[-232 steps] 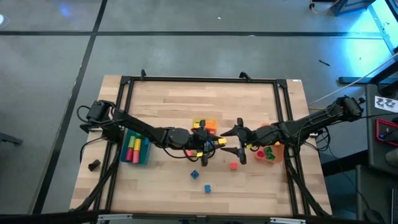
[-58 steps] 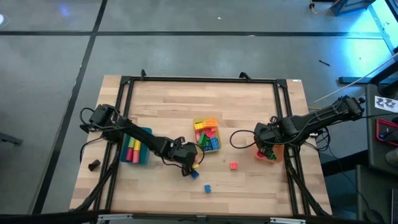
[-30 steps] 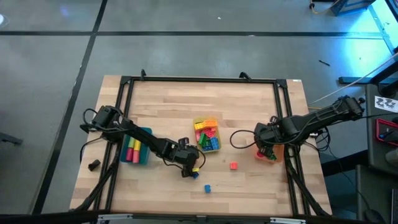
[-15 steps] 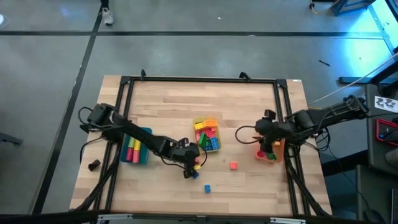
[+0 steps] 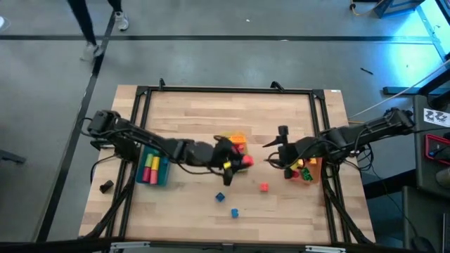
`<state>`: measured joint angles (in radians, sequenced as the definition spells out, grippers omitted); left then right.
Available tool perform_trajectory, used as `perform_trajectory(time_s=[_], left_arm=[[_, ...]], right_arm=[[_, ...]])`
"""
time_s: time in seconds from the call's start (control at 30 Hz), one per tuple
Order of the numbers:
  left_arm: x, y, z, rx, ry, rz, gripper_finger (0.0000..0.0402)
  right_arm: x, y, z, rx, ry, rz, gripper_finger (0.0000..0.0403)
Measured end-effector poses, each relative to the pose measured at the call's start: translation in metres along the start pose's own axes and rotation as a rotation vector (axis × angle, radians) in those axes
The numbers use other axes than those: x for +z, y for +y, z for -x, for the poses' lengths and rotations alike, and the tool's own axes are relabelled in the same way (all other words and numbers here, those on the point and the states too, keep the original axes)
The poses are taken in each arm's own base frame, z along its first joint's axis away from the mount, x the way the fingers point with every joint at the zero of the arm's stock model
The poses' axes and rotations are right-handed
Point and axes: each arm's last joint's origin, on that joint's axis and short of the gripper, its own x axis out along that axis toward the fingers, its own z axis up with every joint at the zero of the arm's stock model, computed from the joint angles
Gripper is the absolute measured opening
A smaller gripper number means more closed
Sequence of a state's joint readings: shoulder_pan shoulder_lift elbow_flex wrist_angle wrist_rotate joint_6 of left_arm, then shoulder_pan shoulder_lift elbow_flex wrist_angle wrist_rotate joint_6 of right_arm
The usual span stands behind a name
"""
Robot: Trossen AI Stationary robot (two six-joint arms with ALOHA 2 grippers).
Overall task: Sort blocks by size
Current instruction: Put the orange 4 stud game piece into the orange bin
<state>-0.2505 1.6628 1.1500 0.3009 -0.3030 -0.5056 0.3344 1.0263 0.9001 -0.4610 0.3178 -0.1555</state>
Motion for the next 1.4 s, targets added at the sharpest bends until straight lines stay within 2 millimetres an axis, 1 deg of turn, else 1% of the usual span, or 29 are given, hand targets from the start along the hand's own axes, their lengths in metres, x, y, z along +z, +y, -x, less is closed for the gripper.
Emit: perform_trajectory(time_s=[0.07, 0.17, 0.33, 0.4, 0.63, 0.93, 1.03, 1.23, 1.3, 1.4], left_arm=[[0.012, 0.003, 0.0, -0.015, -0.073, -0.002, 0.013], [0.023, 0.009, 0.0, -0.016, -0.132, -0.007, 0.013], [0.031, 0.015, -0.001, -0.009, -0.177, -0.011, 0.0132], [0.032, 0.017, -0.002, -0.005, -0.185, -0.014, 0.0132], [0.036, 0.023, -0.003, 0.01, -0.196, -0.029, 0.0133], [0.037, 0.025, -0.003, 0.016, -0.198, -0.031, 0.0134], [0.037, 0.025, -0.003, 0.016, -0.196, -0.031, 0.0134], [0.036, 0.025, -0.003, 0.024, -0.199, -0.023, 0.0134], [0.036, 0.026, -0.003, 0.025, -0.193, -0.008, 0.0138], [0.034, 0.027, -0.004, 0.029, -0.169, -0.011, 0.0151]], right_arm=[[0.007, 0.0, -0.005, -0.032, -0.058, 0.053, 0.0232], [0.016, -0.001, -0.011, -0.104, -0.124, 0.12, 0.0232], [0.027, -0.003, -0.022, -0.263, -0.169, 0.174, 0.0232], [0.03, -0.002, -0.026, -0.296, -0.183, 0.195, 0.0232], [0.035, 0.0, -0.036, -0.316, -0.219, 0.203, 0.0232], [0.038, -0.001, -0.035, -0.327, -0.25, 0.187, 0.0229], [0.038, -0.001, -0.035, -0.328, -0.25, 0.187, 0.021], [0.038, -0.002, -0.034, -0.338, -0.244, 0.192, 0.0138], [0.037, -0.001, -0.035, -0.336, -0.235, 0.201, 0.0134], [0.035, 0.0, -0.036, -0.319, -0.218, 0.216, 0.0118]])
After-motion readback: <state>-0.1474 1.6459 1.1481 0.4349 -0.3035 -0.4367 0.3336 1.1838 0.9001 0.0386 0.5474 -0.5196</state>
